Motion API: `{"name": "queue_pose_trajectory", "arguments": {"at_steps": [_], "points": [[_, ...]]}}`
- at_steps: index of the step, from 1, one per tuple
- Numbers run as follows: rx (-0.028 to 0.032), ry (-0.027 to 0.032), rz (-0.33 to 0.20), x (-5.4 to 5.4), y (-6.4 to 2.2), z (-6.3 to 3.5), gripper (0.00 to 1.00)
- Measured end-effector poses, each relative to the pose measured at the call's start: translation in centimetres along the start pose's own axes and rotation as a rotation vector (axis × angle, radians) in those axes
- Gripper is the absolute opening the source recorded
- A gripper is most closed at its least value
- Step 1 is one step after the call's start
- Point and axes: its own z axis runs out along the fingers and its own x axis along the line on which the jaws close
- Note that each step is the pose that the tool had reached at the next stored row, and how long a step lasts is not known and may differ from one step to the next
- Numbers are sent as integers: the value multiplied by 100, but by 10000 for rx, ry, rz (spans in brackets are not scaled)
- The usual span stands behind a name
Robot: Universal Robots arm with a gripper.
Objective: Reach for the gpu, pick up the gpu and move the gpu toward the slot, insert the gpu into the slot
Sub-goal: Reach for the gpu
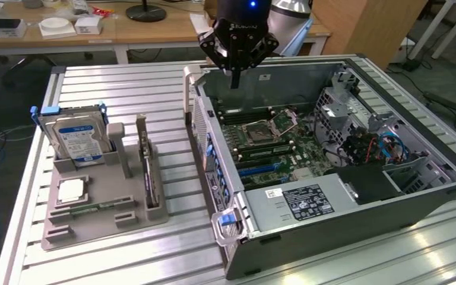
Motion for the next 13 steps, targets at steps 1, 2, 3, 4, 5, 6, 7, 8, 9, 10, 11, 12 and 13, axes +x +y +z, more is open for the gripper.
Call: {"name": "queue_pose_trajectory", "arguments": {"at_steps": [1, 2, 3, 4, 5, 6, 7, 8, 9, 10, 11, 12, 13], "points": [[0, 0, 0, 6, -1, 0, 10], [0, 0, 0, 13, -1, 0, 10], [1, 1, 0, 19, -1, 0, 10], [0, 1, 0, 25, -2, 1, 10], [0, 2, 0, 30, -2, 0, 10], [1, 2, 0, 36, -3, 0, 10], [1, 2, 0, 42, -3, 0, 10], [1, 2, 0, 48, -4, 0, 10], [0, 2, 1, 54, -4, 1, 10], [0, 3, 0, 59, -4, 1, 10], [1, 3, 0, 66, -5, 1, 10], [1, 4, 1, 72, -5, 1, 10], [0, 4, 1, 78, -6, 1, 10]]}}
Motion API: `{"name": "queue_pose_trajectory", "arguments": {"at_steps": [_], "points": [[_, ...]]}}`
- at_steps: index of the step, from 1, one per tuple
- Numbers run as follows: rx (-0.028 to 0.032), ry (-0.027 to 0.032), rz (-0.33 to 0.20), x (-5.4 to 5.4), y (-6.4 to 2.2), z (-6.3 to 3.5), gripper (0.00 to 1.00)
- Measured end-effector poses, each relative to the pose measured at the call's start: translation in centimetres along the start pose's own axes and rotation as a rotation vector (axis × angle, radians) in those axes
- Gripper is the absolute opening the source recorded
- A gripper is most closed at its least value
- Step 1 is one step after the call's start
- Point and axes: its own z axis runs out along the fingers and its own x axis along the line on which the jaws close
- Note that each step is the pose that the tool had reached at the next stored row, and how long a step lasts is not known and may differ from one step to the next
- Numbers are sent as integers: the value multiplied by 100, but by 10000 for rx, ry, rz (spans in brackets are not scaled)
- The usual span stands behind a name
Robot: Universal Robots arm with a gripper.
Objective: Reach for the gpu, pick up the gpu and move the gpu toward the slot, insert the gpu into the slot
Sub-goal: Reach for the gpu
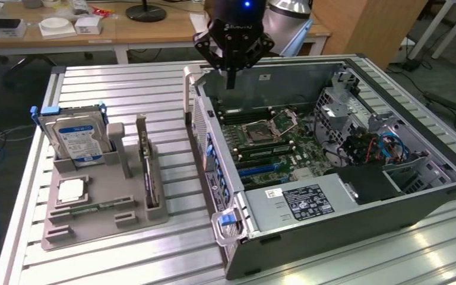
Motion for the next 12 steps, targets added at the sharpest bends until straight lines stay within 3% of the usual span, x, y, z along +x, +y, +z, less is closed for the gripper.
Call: {"name": "queue_pose_trajectory", "arguments": {"at_steps": [12], "points": [[1, 5, 0, 68, -5, 1, 10]]}}
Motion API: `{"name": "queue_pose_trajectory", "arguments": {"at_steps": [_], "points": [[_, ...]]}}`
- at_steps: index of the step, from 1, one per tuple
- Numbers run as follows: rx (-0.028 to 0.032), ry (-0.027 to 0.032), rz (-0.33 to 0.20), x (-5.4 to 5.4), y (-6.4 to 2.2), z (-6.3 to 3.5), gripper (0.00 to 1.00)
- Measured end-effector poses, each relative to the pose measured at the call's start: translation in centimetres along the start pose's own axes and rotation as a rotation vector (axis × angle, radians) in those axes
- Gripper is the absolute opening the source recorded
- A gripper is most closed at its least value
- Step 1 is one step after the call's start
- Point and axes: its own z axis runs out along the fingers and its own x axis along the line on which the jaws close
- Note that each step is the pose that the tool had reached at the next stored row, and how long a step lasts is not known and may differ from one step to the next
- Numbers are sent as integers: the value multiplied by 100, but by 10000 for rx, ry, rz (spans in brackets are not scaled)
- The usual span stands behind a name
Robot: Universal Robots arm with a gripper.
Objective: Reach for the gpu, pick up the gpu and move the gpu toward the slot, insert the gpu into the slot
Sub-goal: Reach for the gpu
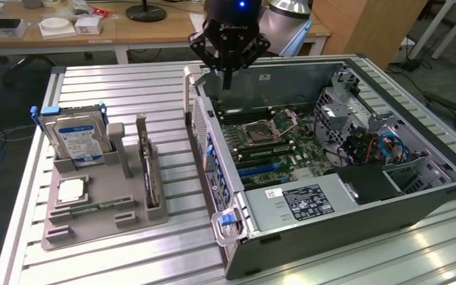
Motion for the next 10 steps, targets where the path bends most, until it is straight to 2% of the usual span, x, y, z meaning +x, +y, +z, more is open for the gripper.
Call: {"name": "queue_pose_trajectory", "arguments": {"at_steps": [10], "points": [[0, 4, 0, 57, -4, 1, 10]]}}
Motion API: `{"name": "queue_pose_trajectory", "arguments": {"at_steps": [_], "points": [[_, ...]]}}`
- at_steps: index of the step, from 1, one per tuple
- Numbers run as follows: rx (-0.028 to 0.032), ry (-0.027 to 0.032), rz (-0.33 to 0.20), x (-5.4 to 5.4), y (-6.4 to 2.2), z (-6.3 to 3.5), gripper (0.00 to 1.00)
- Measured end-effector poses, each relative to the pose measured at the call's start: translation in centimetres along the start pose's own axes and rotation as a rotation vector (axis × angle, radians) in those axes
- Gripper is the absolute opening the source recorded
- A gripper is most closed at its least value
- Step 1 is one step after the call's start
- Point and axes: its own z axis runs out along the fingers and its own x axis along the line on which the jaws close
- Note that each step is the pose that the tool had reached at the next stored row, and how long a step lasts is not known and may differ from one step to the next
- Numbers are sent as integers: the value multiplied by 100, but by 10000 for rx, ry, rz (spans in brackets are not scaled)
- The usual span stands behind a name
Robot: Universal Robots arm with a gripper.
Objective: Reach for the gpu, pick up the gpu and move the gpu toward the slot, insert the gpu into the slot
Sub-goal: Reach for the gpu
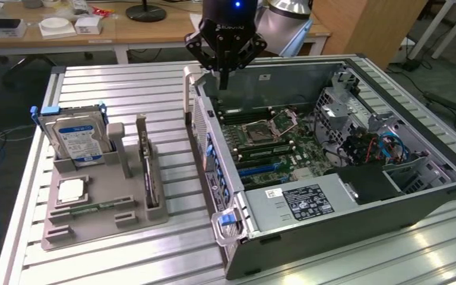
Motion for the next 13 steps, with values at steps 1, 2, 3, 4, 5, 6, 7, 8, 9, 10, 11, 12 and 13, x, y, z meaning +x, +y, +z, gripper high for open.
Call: {"name": "queue_pose_trajectory", "arguments": {"at_steps": [1, 2, 3, 4, 5, 6, 7, 8, 9, 10, 11, 12, 13], "points": [[0, 1, 0, 6, 0, 0, 10], [1, 2, 0, 12, -1, 0, 10], [1, 2, 0, 18, -1, 0, 10], [1, 2, 0, 24, -2, 0, 10], [0, 2, 0, 29, -2, 0, 10], [0, 3, 1, 35, -3, 0, 10], [0, 4, 1, 40, -3, 0, 10], [0, 4, 0, 46, -3, 0, 10], [1, 5, 0, 52, -4, 0, 10], [1, 6, 0, 58, -4, 0, 10], [1, 5, 0, 64, -5, 0, 10], [0, 6, 0, 69, -5, 1, 10], [1, 7, 0, 75, -6, 1, 10]]}}
